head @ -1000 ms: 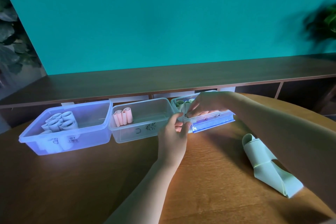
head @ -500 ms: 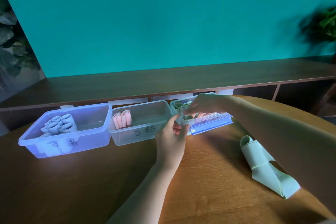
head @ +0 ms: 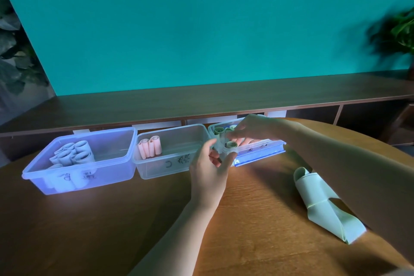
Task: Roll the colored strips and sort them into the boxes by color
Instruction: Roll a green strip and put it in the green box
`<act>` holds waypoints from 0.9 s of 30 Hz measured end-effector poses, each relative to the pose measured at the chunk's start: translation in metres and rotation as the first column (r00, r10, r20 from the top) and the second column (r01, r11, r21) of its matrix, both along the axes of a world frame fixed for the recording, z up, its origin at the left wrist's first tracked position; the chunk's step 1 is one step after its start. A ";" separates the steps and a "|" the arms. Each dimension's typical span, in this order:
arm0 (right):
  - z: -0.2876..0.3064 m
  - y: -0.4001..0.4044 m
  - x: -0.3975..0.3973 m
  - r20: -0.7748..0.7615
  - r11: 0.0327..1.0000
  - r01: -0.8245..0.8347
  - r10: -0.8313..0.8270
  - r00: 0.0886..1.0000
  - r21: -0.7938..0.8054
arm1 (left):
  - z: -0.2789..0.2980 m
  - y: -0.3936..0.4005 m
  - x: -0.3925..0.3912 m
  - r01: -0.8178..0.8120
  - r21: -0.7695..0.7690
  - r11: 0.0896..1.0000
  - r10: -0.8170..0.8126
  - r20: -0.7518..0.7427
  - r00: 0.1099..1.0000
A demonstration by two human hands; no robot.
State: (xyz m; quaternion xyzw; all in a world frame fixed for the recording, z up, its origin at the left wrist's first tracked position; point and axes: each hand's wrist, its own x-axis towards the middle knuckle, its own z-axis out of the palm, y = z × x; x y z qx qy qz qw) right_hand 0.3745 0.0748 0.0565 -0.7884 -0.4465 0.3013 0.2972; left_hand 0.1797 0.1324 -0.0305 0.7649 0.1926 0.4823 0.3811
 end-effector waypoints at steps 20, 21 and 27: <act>0.001 -0.219 -0.057 0.446 0.886 0.393 -0.464 0.766 0.246 | 0.000 -0.128 0.011 0.394 -0.107 0.913 -0.407 -0.155 0.900; -0.006 -0.228 -0.058 0.477 0.887 0.413 -0.460 0.749 0.208 | -0.001 -0.131 0.014 0.401 -0.096 0.911 -0.412 -0.177 0.894; -0.032 -0.269 -0.062 0.537 0.889 0.441 -0.435 0.722 0.127 | 0.005 -0.145 0.023 0.309 -0.003 0.951 -0.304 -0.177 0.936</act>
